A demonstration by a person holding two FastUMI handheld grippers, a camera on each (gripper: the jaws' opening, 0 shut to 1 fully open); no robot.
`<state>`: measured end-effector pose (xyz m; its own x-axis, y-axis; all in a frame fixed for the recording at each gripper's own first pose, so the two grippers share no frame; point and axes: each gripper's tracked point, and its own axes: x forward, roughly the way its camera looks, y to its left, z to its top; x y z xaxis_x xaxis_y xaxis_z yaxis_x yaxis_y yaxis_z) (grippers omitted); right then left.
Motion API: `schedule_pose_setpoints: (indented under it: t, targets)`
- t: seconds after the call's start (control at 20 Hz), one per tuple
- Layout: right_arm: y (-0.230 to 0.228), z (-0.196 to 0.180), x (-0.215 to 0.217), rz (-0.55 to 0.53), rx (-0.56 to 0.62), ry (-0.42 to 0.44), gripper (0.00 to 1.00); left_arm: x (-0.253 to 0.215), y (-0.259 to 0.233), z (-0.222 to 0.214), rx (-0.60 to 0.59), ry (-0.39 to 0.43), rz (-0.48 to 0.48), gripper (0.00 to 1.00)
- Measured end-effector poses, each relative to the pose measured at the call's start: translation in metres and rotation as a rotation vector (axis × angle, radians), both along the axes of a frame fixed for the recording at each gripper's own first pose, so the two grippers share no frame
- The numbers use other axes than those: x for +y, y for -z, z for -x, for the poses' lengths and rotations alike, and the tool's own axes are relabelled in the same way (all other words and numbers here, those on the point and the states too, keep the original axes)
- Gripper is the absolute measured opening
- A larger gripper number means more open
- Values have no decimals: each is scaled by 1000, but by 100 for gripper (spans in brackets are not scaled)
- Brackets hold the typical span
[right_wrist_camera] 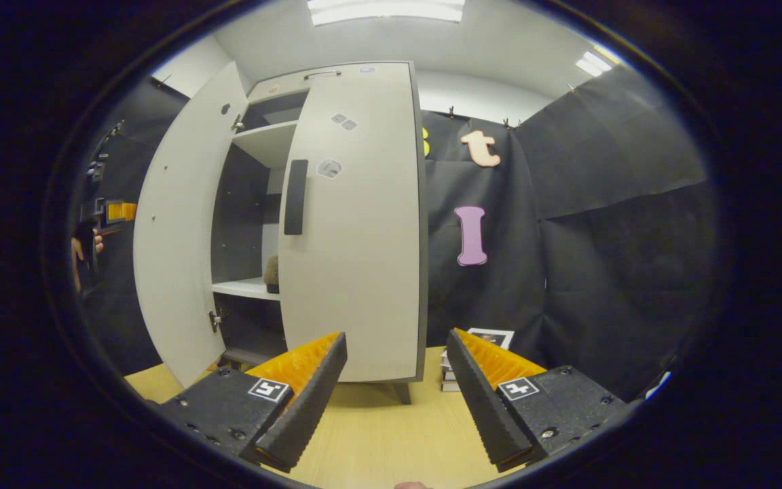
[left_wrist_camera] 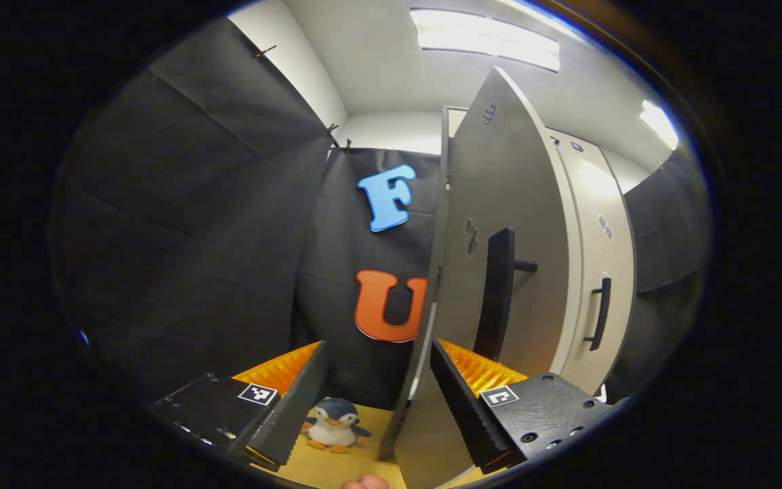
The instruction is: Grab one shoe with the right hand and put it into the shoe cabinet, grab the other shoe with the left hand and put it into the shoe cabinet; then close the right door with the right hand and the left door with the left hand.
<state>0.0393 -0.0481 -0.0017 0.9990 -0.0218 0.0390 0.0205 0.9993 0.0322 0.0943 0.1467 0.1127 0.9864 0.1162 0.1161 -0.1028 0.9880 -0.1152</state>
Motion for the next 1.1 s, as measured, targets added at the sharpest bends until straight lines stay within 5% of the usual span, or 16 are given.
schedule_pose_setpoints:
  t: [0.2, 0.25, 0.3, 0.5, 0.75, 1.1]
  targets:
    - [-2, 1, -6, 2, -6, 22, 97, -54, 0, -26, -20, 121, -7, 93]
    - [-4, 1, -7, 2, -6, 26, 97, -65, 0, -34, -28, 138, -12, 100]
    - [-4, 0, -9, 7, -5, 33, 97, -76, -2, -44, -37, 156, -11, 94]
    - [-3, 5, -16, 4, -7, 68, 97, -77, -1, -61, -37, 97, -21, 95]
    - [-2, 7, -19, -10, -3, 84, 97, -83, -2, -43, -36, 77, -69, 95]
    - [-7, 8, -3, -10, -12, 46, 97, -125, 22, 21, 4, 161, -93, 95]
